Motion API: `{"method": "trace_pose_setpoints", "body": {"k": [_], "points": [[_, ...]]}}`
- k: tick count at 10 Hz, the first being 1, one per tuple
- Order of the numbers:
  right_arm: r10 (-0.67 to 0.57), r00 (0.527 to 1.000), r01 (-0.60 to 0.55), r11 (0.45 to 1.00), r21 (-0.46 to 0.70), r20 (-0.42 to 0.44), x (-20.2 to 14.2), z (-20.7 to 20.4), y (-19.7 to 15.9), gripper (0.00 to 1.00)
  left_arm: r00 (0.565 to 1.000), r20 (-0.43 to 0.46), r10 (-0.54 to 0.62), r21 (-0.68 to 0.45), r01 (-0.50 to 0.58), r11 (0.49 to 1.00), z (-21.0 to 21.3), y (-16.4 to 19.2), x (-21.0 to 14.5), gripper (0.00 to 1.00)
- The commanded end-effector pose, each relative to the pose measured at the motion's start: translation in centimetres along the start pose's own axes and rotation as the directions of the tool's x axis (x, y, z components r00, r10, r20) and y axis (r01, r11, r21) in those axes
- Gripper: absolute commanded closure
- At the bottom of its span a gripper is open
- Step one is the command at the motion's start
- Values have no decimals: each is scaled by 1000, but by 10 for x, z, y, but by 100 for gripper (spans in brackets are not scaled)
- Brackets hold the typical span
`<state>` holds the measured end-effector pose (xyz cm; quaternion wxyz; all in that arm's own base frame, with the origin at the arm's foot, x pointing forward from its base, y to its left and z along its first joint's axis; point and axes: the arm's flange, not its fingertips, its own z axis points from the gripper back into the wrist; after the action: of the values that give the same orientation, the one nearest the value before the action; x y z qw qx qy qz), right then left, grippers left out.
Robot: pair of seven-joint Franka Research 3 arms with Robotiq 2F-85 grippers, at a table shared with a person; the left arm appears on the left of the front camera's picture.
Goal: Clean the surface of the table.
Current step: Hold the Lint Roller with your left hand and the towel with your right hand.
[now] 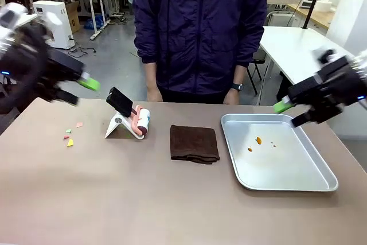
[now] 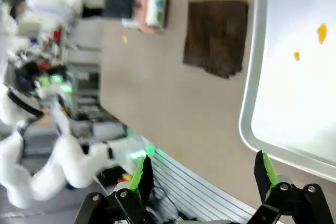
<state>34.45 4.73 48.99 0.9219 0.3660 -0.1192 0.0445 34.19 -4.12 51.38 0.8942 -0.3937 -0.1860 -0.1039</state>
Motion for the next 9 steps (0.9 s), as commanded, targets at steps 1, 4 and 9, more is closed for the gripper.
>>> {"method": "trace_pose_setpoints", "body": {"k": [1, 4, 9], "points": [[-72, 991, 63, 995, 83, 113, -42, 17, -49, 0, 997, 68, 38, -82, -32, 996, 35, 60, -48, 0], [-276, 929, 224, 950, 220, 248, -80, 57, -123, 0, 932, 226, 283, -188, -244, 951, 101, 172, -96, 0], [-546, 762, 364, 806, 467, 348, -117, 64, -221, 0, 768, 390, 507, -321, -403, 857, 56, 180, -125, 0]]}}
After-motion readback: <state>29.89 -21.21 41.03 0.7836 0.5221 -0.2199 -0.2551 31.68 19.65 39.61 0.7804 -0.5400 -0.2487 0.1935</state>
